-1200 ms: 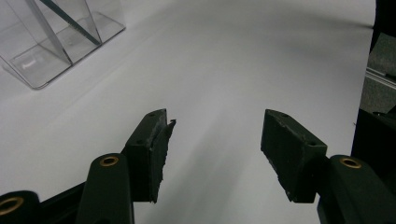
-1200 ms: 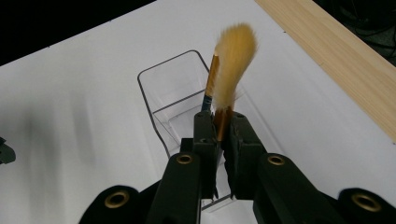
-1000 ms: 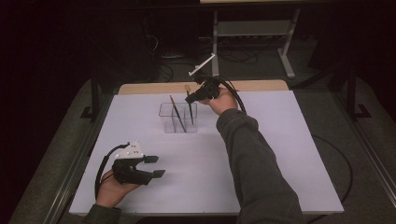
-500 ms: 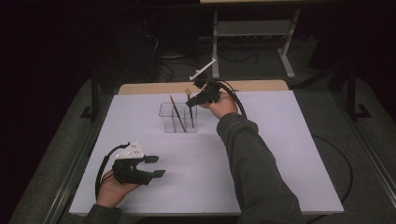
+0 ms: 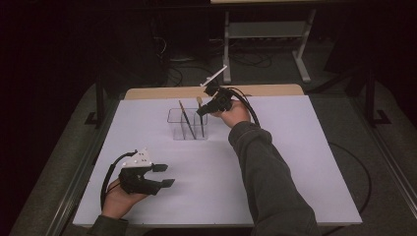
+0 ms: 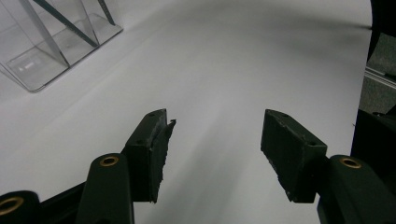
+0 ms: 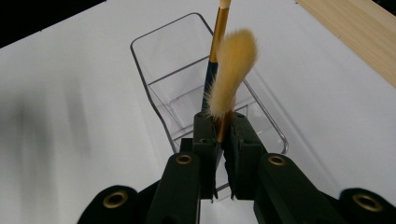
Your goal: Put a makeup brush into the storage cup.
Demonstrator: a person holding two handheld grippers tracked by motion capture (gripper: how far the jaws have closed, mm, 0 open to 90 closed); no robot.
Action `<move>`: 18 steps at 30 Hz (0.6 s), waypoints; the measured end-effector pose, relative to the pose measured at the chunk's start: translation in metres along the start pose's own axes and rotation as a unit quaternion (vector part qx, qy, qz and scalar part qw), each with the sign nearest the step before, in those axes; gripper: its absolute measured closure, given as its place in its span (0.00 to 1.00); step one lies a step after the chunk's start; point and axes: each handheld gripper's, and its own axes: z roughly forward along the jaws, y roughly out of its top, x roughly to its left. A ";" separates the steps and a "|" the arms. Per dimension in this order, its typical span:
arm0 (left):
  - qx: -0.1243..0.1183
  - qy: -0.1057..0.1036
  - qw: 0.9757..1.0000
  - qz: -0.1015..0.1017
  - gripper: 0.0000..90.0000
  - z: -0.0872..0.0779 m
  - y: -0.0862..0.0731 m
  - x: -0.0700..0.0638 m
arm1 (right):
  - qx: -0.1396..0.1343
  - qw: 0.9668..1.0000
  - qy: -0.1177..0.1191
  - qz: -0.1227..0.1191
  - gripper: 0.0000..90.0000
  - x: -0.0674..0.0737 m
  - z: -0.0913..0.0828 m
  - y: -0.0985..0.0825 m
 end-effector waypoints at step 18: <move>0.002 0.000 1.000 0.000 0.45 0.001 0.000 -0.001 | -0.003 1.000 -0.005 0.016 0.80 0.001 -0.005 -0.008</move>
